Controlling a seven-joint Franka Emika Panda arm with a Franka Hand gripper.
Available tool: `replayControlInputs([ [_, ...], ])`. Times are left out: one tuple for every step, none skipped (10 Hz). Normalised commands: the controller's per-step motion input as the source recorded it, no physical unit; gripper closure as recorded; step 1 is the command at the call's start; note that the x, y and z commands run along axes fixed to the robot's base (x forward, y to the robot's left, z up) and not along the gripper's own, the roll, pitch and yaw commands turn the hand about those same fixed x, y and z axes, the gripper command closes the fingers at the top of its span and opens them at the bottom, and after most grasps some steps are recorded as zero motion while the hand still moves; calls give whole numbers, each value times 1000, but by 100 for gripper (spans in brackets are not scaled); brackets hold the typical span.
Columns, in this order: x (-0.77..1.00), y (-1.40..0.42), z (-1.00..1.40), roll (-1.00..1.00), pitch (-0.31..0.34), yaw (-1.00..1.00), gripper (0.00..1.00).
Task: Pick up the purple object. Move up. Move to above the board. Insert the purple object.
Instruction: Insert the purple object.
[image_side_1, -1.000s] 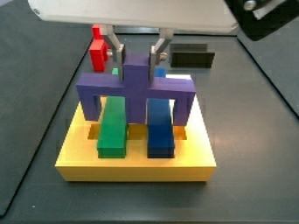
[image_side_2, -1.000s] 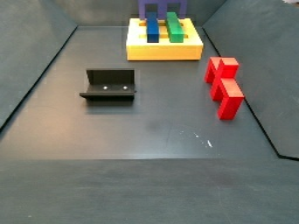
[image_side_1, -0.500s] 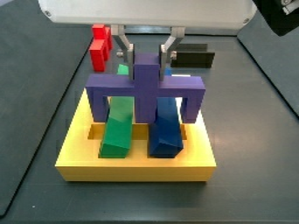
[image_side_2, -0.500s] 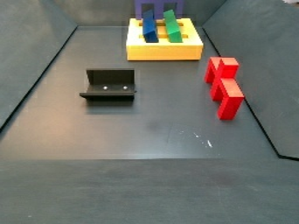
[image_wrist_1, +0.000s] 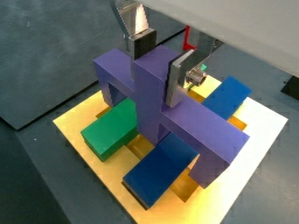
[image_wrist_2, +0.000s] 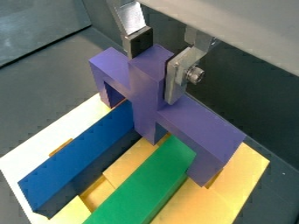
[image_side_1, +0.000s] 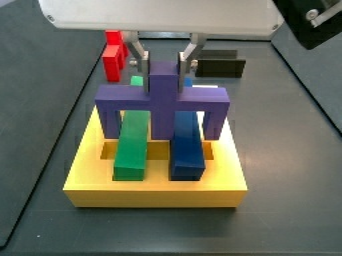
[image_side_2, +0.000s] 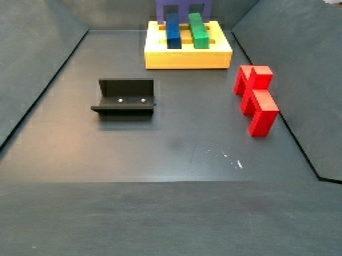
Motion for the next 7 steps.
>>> replayControlInputs([
  [-160,-80,-34,217,0,0,100],
  [-114,-120,-51,240,0,0,100],
  [-31,-117,-83,217,0,20,100],
  [0,-151,-143,207,0,49,100],
  [60,-174,-189,211,0,37,100],
  [140,-146,-180,204,0,31,100],
  [191,-109,-117,176,0,3,100],
])
